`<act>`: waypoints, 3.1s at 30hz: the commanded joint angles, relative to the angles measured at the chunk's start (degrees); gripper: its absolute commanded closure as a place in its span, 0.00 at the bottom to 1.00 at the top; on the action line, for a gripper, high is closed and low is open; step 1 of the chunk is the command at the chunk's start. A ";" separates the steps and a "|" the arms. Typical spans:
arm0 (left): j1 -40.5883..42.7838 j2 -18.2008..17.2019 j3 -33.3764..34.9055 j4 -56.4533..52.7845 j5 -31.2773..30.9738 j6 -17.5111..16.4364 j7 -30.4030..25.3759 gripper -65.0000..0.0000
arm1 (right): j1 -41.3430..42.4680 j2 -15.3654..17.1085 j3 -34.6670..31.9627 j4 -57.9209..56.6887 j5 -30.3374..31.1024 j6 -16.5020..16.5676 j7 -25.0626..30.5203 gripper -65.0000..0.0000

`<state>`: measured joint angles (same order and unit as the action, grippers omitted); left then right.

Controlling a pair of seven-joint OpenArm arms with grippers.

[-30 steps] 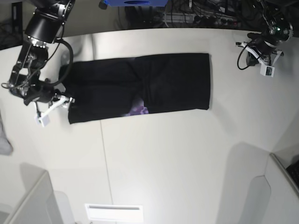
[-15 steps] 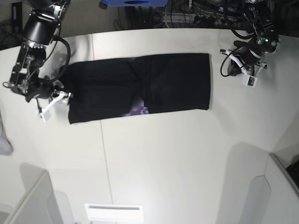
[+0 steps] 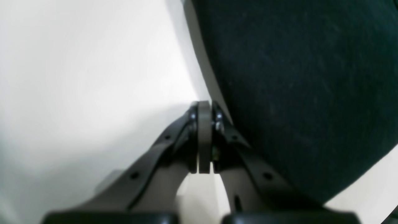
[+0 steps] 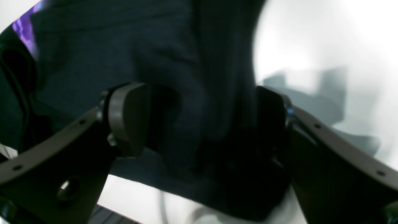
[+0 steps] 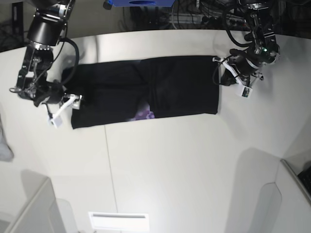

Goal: Fold the T-shirt properly
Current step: 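Grasp the folded end with the left gripper and the other end with the right, then fold the right gripper's end over toward the left gripper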

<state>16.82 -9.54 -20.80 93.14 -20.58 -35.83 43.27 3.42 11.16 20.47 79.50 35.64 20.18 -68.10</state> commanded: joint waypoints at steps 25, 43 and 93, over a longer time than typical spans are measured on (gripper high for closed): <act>-2.71 -0.17 7.57 -0.70 0.40 3.26 0.65 1.00 | 0.40 1.02 -4.86 0.19 -0.69 -0.45 2.91 1.00; -7.46 2.20 21.46 -0.53 0.05 11.26 1.00 1.00 | 2.78 5.59 -9.26 8.19 -0.78 -5.37 2.47 1.00; -9.13 2.90 21.54 -0.88 0.40 11.35 1.09 1.00 | -7.51 -10.85 -14.18 35.62 7.48 -12.05 -6.76 1.00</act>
<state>8.27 -6.55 0.84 91.57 -19.64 -24.16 45.23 -4.86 0.60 6.28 114.04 41.71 8.10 -75.94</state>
